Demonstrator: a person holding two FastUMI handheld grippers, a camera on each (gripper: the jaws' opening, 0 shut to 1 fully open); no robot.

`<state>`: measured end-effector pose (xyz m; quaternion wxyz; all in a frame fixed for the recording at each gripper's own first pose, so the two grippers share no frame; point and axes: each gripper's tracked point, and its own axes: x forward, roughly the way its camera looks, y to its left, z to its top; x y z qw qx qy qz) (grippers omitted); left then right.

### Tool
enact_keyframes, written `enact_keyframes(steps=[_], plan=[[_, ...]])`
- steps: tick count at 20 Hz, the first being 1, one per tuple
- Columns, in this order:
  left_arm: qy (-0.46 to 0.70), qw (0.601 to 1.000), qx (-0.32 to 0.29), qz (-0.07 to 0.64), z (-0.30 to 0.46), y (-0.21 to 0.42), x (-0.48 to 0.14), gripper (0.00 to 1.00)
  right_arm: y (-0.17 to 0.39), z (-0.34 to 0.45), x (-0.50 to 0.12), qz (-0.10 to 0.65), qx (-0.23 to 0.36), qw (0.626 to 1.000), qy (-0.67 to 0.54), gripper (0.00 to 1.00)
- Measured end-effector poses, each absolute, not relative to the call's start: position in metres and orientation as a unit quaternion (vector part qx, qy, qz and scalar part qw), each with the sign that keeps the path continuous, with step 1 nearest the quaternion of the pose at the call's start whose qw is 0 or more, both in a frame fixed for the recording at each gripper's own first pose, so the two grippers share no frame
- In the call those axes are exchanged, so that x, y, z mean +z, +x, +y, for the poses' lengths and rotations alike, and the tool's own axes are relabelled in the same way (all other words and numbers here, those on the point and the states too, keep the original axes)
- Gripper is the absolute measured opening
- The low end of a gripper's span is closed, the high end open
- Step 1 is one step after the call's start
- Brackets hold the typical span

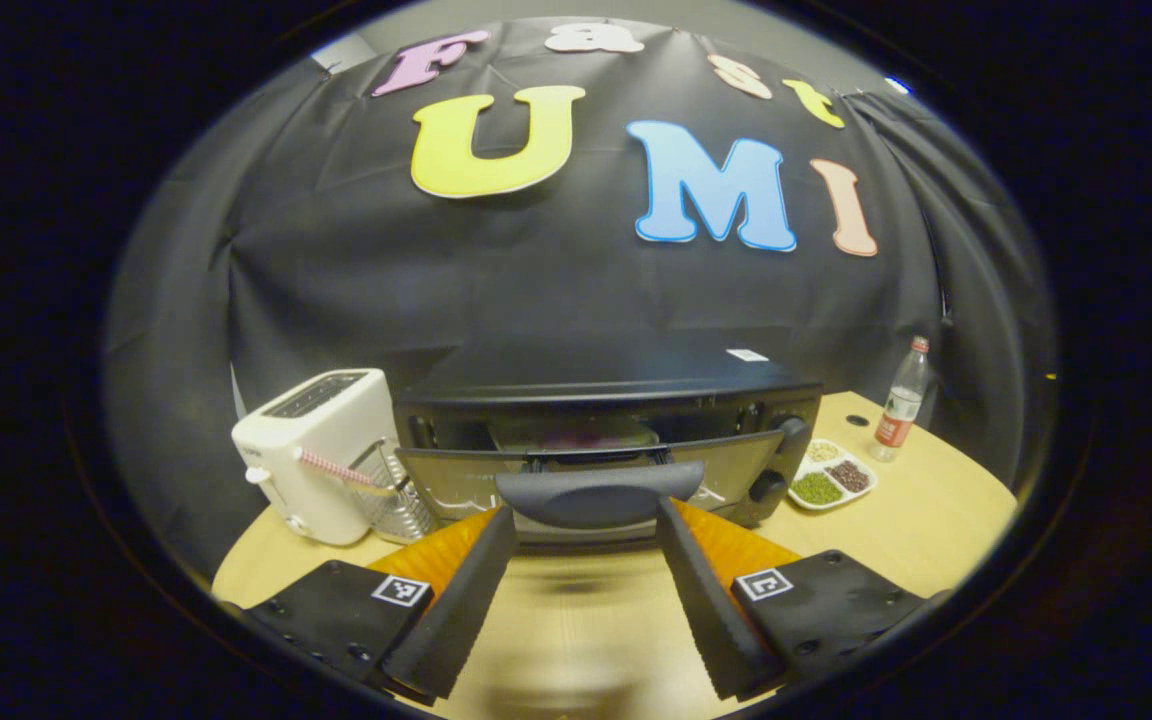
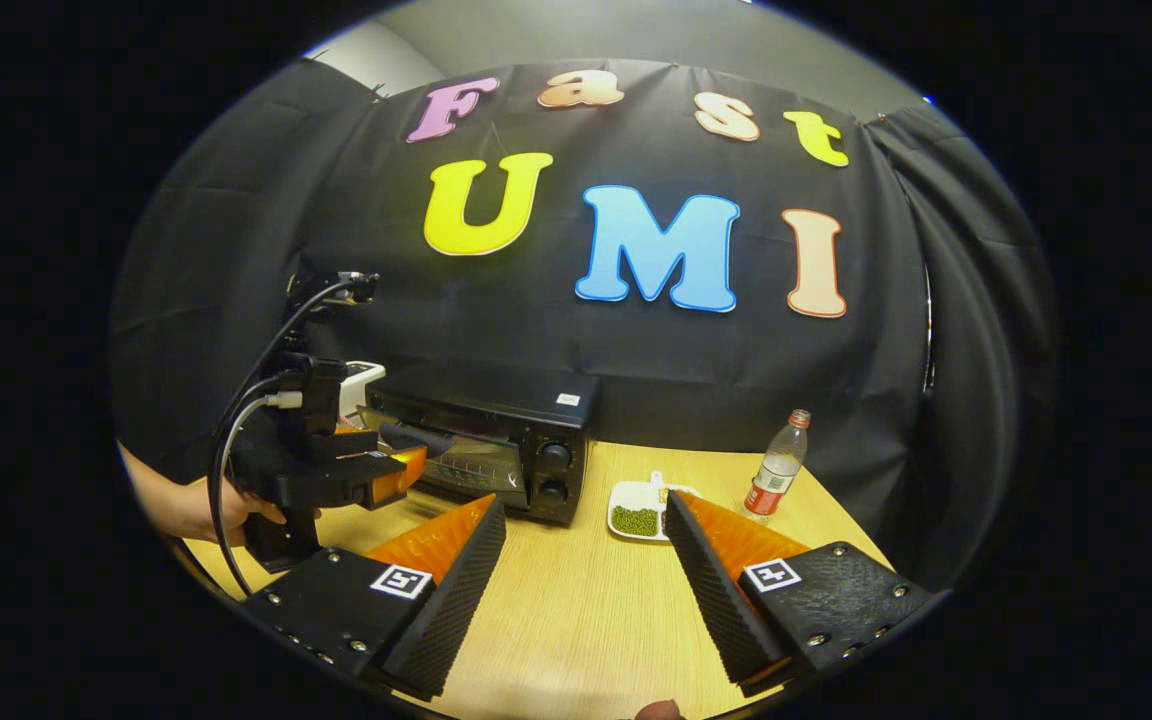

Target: Open the electric oven with the left hand, put the food in, and close the electric oven.

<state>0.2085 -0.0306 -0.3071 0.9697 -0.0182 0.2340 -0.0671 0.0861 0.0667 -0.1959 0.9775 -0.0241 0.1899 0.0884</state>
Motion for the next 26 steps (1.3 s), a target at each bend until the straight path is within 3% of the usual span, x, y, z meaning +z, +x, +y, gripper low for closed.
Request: enact_keyframes(steps=[3,5,14,15,16,17,18,26], plan=[[-0.012,0.98,-0.069,0.186,-0.024,0.206,-0.245,1.0,0.089,0.055,-0.179,0.169,0.081,0.982,0.006,0.98],[-0.001,0.988,-0.066,0.142,-0.022,0.195,-0.195,0.95,0.088,0.041,-0.159,0.144,0.073,0.987,0.013,0.98],[0.003,0.998,-0.029,0.058,-0.048,0.073,-0.046,0.99,0.048,-0.025,-0.099,0.074,0.073,0.994,-0.019,0.98],[0.001,0.998,-0.024,0.054,-0.05,0.061,-0.036,0.99,0.041,-0.029,-0.094,0.07,0.076,0.994,-0.017,0.98],[-0.001,0.999,-0.019,0.051,-0.051,0.05,-0.028,0.91,0.036,-0.032,-0.09,0.066,0.078,0.995,-0.015,0.98],[-0.001,0.999,-0.015,0.049,-0.052,0.04,-0.022,0.91,0.032,-0.036,-0.088,0.065,0.077,0.995,-0.014,0.98],[-0.001,0.999,-0.012,0.048,-0.053,0.029,-0.017,0.99,0.029,-0.039,-0.086,0.064,0.075,0.995,-0.009,0.97],[0.003,0.999,0.002,0.044,-0.036,-0.026,-0.003,0.97,0.015,-0.031,-0.082,0.069,0.063,0.995,0.029,0.98]])
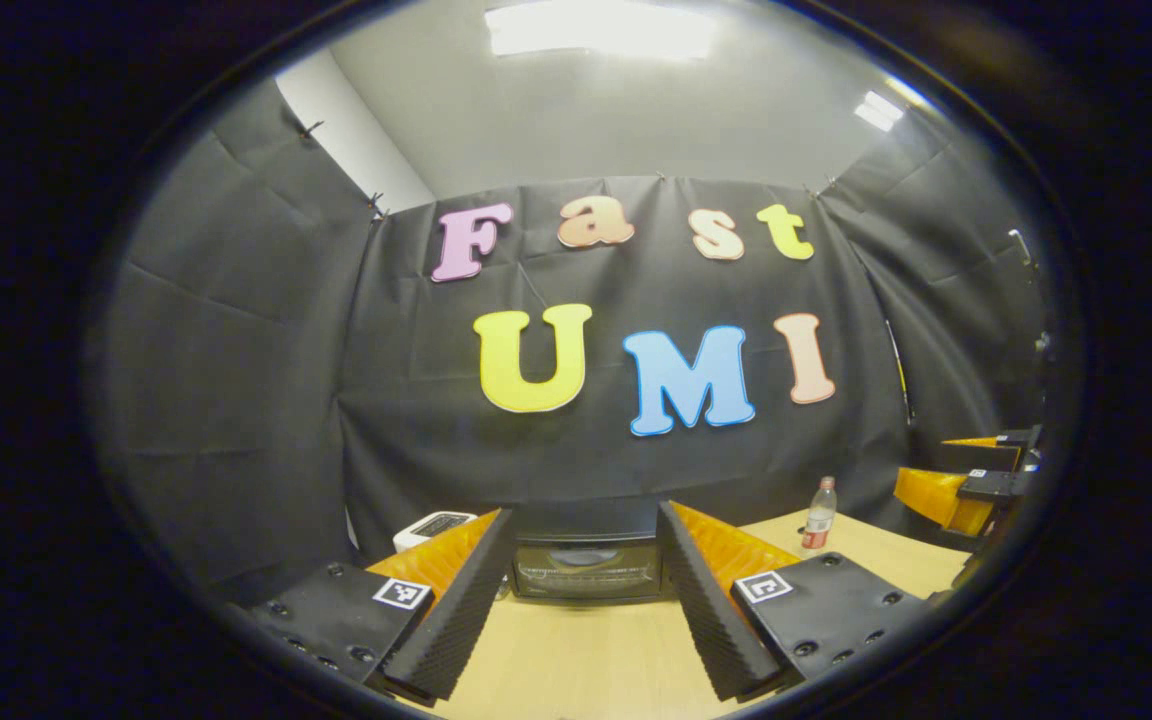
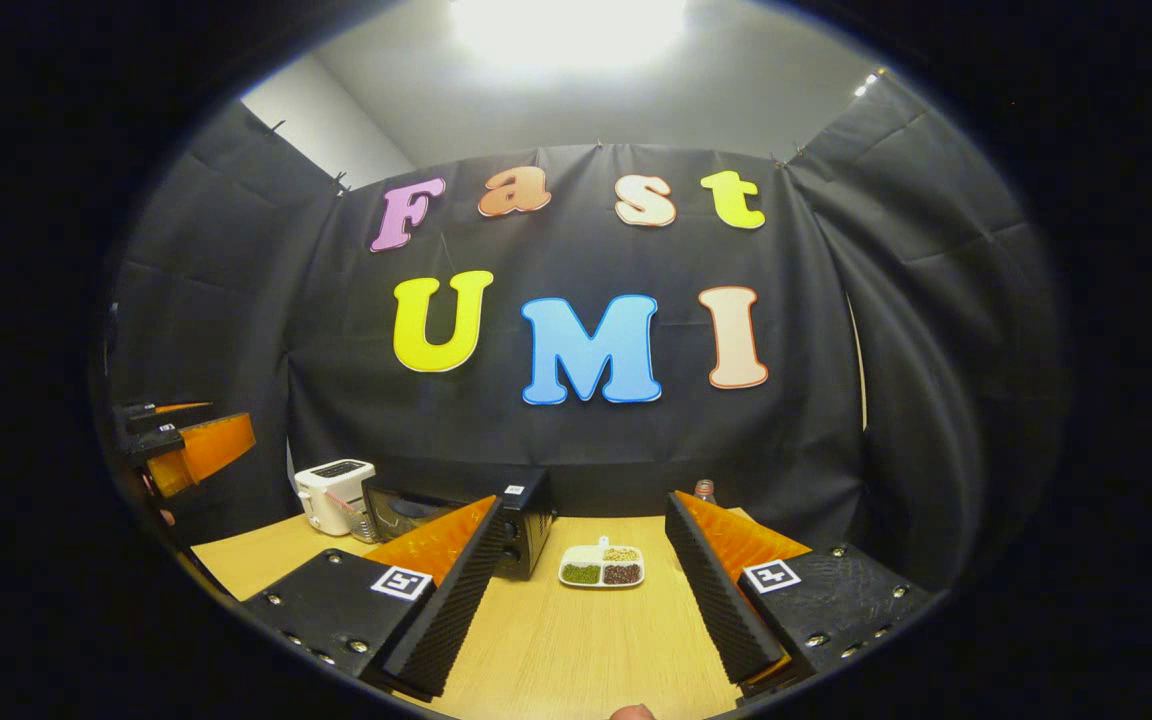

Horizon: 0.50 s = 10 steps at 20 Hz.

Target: Open the electric oven with the left hand, put the food in, and close the electric oven.

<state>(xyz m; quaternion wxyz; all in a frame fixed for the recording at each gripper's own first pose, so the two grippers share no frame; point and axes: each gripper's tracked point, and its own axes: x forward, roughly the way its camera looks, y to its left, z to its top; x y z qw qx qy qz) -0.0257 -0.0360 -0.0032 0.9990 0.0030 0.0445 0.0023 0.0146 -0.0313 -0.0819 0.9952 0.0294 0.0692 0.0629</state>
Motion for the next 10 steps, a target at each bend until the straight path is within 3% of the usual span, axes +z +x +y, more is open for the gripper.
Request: enact_keyframes(steps=[10], plan=[[0.001,0.999,0.022,0.037,0.006,-0.037,0.005,0.99,0.014,-0.009,-0.07,0.062,0.065,0.995,0.033,0.98]])
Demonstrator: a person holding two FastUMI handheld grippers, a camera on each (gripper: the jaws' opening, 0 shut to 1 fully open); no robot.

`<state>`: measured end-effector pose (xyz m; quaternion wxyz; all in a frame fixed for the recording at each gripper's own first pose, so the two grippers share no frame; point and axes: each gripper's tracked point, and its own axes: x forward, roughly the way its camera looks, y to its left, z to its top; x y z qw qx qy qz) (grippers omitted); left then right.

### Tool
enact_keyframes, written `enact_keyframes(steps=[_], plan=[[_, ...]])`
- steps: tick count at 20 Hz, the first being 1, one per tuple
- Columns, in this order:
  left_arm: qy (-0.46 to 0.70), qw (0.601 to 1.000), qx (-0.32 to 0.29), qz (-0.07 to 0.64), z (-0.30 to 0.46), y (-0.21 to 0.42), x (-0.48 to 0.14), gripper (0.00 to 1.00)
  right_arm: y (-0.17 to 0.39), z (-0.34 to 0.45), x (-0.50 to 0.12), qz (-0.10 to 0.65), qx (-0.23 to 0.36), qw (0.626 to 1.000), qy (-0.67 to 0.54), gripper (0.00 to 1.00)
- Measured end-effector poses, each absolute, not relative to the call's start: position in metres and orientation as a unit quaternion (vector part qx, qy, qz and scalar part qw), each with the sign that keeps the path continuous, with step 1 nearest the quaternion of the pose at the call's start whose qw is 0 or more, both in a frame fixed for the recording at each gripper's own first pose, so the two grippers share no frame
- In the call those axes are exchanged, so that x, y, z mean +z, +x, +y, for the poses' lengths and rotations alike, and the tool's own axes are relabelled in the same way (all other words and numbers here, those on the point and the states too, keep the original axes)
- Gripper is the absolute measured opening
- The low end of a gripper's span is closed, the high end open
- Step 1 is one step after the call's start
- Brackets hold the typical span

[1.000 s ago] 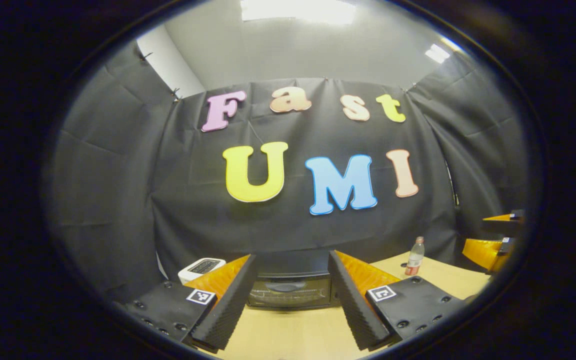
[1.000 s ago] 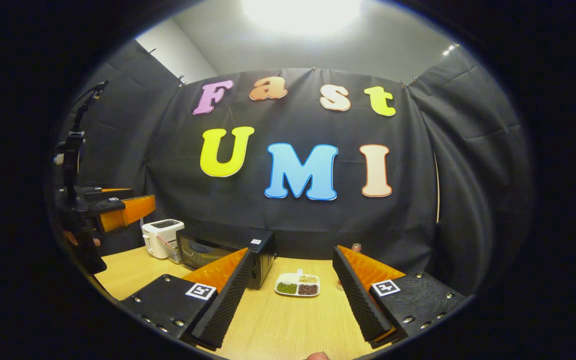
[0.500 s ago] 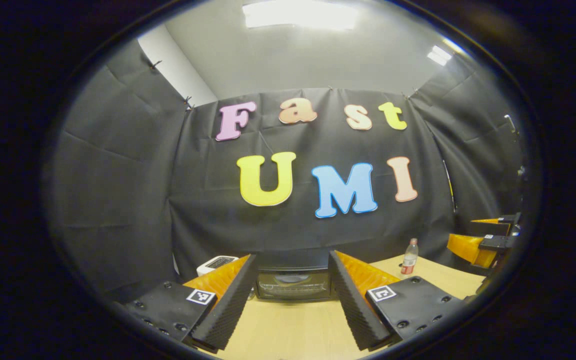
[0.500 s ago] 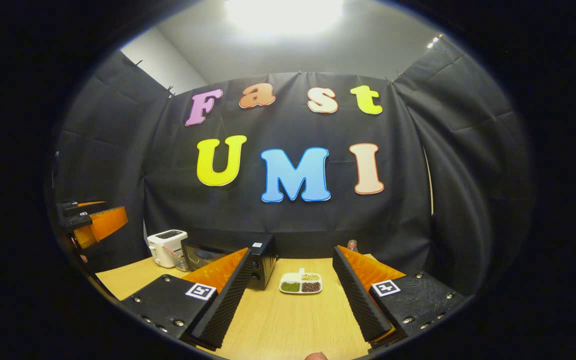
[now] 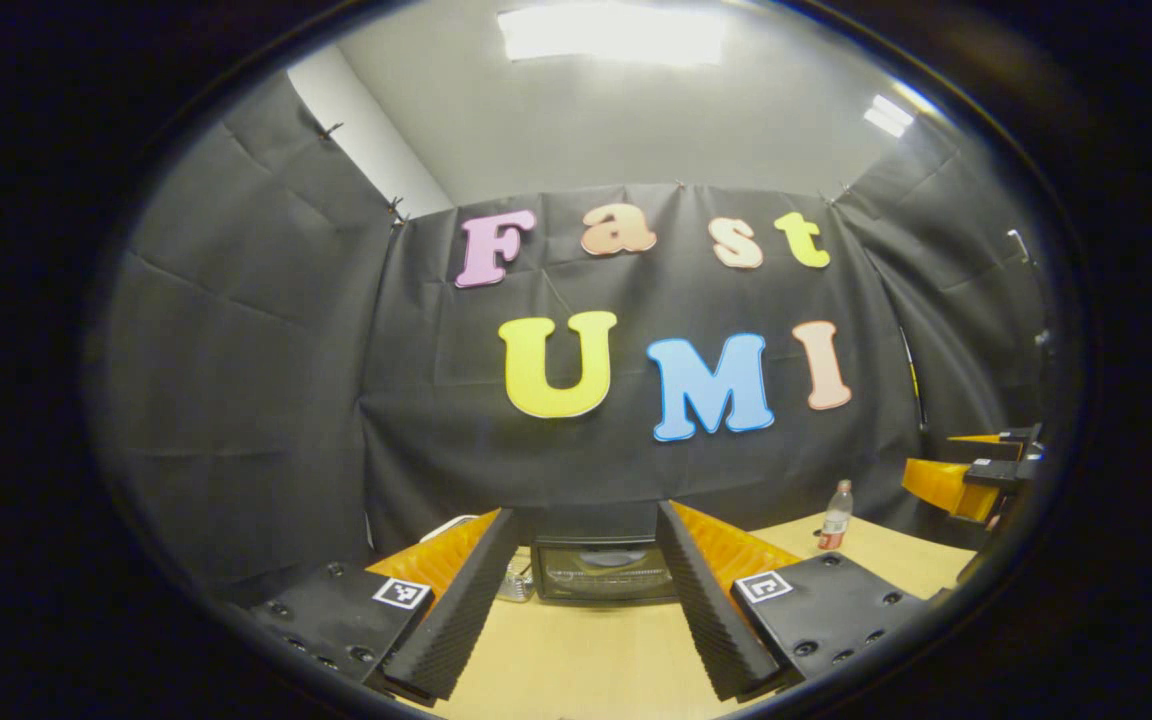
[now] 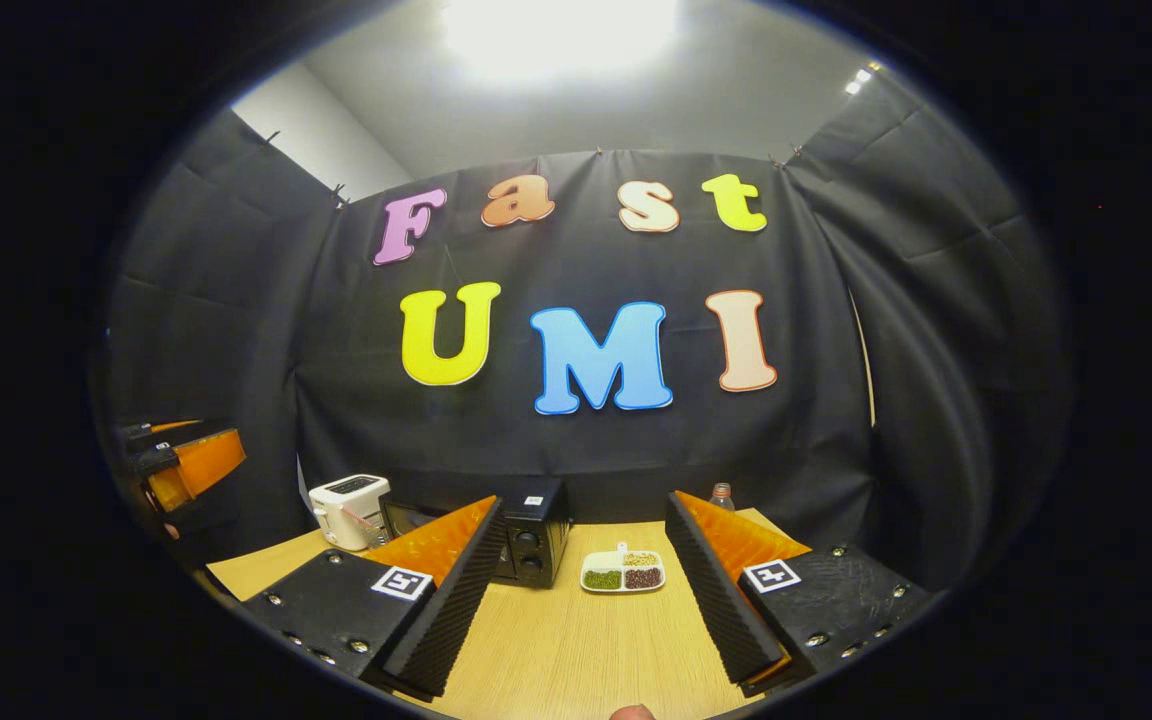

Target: Open the electric oven with the left hand, put the food in, and close the electric oven.

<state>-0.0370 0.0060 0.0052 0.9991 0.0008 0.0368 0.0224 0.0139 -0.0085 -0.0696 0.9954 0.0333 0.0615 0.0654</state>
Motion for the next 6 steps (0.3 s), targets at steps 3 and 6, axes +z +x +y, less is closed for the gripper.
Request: enact_keyframes(steps=[3,6], plan=[[0.003,0.999,0.027,0.035,0.0131,-0.0358,0.0066,0.99,0.0151,-0.0023,-0.0676,0.061,0.068,0.995,0.033,0.98],[0.003,0.999,0.026,0.029,0.0144,-0.0366,0.0097,0.95,0.0149,0.0021,-0.064,0.056,0.068,0.996,0.032,0.98]])
